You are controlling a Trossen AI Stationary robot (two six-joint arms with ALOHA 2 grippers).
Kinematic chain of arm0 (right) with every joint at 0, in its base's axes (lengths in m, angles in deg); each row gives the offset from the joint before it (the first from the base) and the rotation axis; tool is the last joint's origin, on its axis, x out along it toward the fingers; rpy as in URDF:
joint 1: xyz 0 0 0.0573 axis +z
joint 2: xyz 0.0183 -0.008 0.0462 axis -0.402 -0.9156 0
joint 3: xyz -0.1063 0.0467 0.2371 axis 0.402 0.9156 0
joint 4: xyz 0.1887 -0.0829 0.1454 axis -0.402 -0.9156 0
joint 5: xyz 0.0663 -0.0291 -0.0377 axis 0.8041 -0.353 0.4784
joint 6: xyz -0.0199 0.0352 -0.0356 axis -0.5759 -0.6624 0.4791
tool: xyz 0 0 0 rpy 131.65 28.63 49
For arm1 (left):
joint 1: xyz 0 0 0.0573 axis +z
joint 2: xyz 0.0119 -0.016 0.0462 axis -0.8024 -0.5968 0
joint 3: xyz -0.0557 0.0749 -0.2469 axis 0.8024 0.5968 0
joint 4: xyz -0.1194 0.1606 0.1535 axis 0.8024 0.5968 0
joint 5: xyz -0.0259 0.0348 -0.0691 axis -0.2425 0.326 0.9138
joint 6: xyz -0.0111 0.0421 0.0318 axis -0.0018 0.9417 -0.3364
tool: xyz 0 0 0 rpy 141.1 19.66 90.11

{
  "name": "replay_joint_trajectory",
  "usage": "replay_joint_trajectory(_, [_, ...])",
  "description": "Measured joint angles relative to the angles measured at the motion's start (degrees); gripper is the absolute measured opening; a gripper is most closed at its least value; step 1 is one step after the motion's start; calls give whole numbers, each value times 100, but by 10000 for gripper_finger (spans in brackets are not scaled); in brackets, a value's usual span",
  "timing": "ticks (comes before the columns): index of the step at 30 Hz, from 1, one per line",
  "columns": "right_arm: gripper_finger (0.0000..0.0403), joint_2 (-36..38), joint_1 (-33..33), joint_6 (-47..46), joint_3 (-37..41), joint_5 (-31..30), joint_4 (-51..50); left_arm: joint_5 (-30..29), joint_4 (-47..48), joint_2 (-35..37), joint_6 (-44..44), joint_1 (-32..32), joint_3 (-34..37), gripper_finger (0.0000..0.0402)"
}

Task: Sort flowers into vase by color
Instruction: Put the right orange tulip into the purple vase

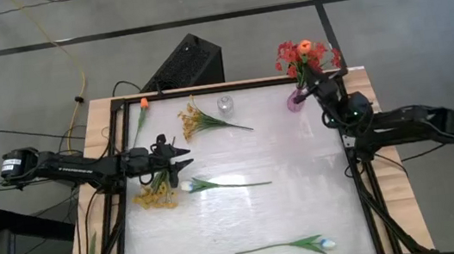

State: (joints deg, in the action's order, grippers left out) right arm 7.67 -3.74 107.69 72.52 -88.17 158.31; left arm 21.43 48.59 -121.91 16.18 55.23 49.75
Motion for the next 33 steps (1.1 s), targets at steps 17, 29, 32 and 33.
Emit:
replay_joint_trajectory(17, [17, -123, -8, -640, -4, -1110, -837, 2, 31, 2, 3, 2, 0, 154])
replay_joint_trajectory(29, [17, -119, -9, -1520, -4, -1529, -1708, 4, 34, 2, 0, 2, 2, 154])
replay_joint_trajectory(32, [17, -119, -9, -1665, -4, -1545, -1999, 4, 34, 2, 0, 2, 2, 154])
replay_joint_trajectory(33, [18, -119, -9, -1694, -4, -1544, -2053, 4, 32, 2, 0, 2, 2, 154])
